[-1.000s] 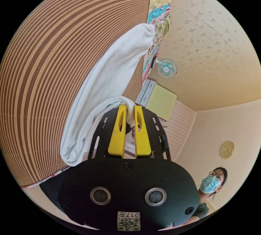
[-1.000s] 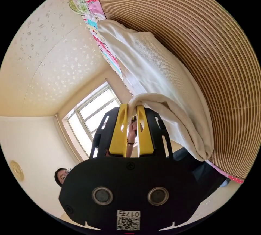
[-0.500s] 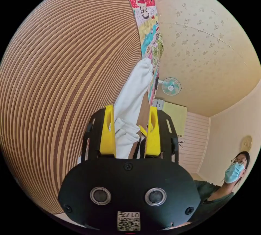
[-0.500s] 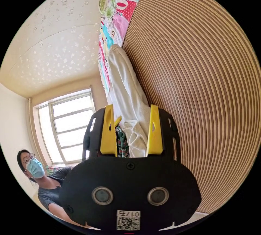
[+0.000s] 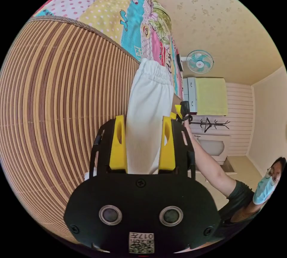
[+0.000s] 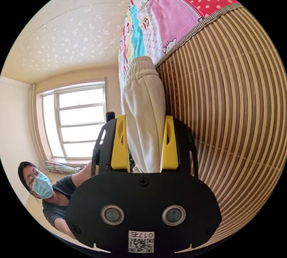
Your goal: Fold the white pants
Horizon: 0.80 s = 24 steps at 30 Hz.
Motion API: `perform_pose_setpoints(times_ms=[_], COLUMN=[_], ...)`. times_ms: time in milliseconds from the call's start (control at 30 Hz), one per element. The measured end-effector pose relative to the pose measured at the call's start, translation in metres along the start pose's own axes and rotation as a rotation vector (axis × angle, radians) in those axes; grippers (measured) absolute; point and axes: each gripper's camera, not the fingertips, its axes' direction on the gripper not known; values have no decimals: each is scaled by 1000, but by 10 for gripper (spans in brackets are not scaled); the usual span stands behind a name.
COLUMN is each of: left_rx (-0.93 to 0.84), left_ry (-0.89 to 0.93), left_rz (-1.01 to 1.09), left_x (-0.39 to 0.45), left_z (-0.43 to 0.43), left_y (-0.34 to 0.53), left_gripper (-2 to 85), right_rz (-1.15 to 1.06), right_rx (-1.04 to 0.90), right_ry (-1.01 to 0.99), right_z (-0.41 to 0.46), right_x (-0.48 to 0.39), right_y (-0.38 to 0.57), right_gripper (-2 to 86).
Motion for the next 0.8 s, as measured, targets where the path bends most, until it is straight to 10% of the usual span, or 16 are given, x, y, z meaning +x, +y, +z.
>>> perform_pose_setpoints(times_ms=[167, 367, 500, 667, 800], left_rx=[-32, -16, -153, -366, -255], left_ry=[13, 193, 153, 11, 52], left_rz=[-39, 388, 633, 259, -163], left_x=[8, 99, 159, 96, 36], left_z=[10, -40, -52, 1, 2], left_y=[-2, 80, 203, 331, 418], left_gripper=[66, 53, 66, 99, 106], right_rz=[-150, -576, -757, -373, -151], right_rx=[-12, -112, -358, -501, -514], right_ry=[5, -241, 29, 503, 493], right_z=[8, -16, 14, 93, 116], right_x=[-25, -98, -137, -49, -6], right_y=[17, 138, 285, 406, 443], right_gripper=[82, 73, 87, 93, 95])
